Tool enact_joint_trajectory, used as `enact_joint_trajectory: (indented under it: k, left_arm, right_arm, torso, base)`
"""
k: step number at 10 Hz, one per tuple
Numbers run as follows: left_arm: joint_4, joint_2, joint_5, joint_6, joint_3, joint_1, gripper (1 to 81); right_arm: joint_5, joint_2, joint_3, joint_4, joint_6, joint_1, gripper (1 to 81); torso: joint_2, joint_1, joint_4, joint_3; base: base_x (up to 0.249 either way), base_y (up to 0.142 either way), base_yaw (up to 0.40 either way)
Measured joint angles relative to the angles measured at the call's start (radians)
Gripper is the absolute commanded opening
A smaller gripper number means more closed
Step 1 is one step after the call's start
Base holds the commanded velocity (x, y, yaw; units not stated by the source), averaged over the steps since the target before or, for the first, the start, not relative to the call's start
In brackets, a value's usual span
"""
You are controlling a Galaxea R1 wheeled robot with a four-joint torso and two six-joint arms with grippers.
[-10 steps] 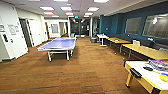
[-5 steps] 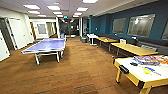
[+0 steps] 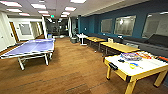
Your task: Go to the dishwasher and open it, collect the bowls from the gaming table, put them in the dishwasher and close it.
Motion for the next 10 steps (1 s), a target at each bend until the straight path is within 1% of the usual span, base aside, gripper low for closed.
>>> enact_joint_trajectory:
  k: [10]
  left_arm:
    - [0.003, 0.0, 0.0, 0.0, 0.0, 0.0, 81.1]
  right_arm:
    - [0.0, 0.0, -0.001, 0.0, 0.0, 0.0, 81.1]
  torso:
    - [0.0, 0.0, 0.0, 0.0]
  base:
    - [0.0, 0.0, -0.325]
